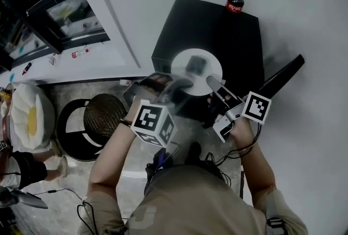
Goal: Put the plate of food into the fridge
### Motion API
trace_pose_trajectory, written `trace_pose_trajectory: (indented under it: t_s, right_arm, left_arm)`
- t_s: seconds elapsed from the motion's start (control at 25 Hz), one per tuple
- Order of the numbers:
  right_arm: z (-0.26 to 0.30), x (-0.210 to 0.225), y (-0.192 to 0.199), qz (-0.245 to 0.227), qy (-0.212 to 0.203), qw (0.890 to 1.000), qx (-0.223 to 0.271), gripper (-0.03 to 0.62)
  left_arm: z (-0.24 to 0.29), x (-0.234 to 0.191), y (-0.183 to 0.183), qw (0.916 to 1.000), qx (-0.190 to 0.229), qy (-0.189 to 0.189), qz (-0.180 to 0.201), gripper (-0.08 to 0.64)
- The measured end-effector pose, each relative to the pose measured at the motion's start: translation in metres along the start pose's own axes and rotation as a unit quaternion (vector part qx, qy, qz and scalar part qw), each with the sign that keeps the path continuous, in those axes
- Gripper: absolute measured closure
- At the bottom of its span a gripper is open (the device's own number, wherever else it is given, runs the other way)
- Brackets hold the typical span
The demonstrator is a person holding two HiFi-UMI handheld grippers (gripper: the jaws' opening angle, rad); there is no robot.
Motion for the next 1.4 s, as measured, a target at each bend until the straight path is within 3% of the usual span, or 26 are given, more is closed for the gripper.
trace_pose_trajectory:
  t_s: [0.28,0.92,1.4]
  right_arm:
    - [-0.002,-0.001,0.008,0.045,-0.004,0.999,0.003,0.507]
    - [-0.003,0.000,0.017,0.088,-0.010,0.996,0.017,0.522]
    - [-0.009,-0.018,0.059,0.126,-0.005,0.992,0.029,0.531]
  left_arm:
    - [-0.004,0.007,-0.001,1.0000,0.006,-0.004,-0.005,0.480]
    - [-0.009,0.015,0.003,0.9999,0.012,-0.005,0.006,0.480]
    - [-0.044,0.043,0.010,0.9989,0.033,-0.009,-0.032,0.469]
Point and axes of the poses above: the fingertips, and each gripper's own axes: z forward along the fingers, x to its right, y out of its underside, the point moved 2 cm from there along -z, backward along the fingers, and after that the axes turned 3 degrees about x, right-handed, at the moved point
